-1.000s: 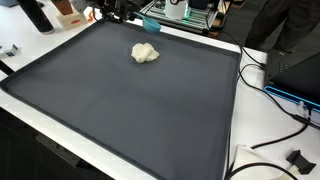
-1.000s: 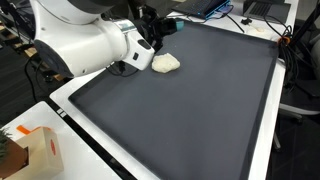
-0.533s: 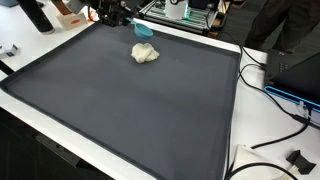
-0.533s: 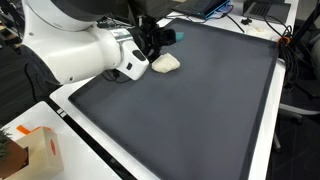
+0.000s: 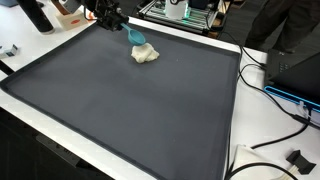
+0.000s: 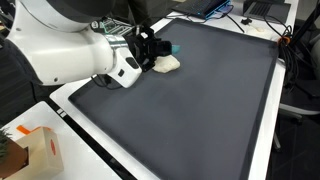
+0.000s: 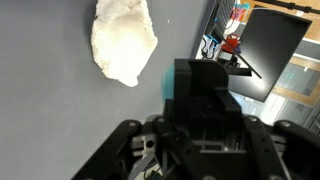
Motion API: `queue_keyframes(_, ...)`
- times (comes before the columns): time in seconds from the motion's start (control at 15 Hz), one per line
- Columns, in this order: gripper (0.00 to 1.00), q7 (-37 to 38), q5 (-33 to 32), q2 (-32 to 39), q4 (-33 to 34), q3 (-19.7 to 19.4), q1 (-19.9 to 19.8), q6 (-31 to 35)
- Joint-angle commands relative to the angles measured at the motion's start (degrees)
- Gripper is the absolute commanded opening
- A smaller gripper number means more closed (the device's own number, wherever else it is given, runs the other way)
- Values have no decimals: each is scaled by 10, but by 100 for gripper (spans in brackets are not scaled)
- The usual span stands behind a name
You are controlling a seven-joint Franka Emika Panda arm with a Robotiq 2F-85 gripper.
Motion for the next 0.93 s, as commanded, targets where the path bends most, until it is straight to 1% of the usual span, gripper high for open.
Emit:
queue_keyframes(0.0, 25, 19, -32, 7, 9, 1, -4, 13)
queue_keyframes(0.4, 25, 30, -66, 6, 8, 4, -8, 28)
queue_keyframes(0.67, 25, 49, -97, -15, -5, 0, -6, 33)
queue_keyframes(0.87, 25, 81, -136, -40, -19, -3, 0, 53)
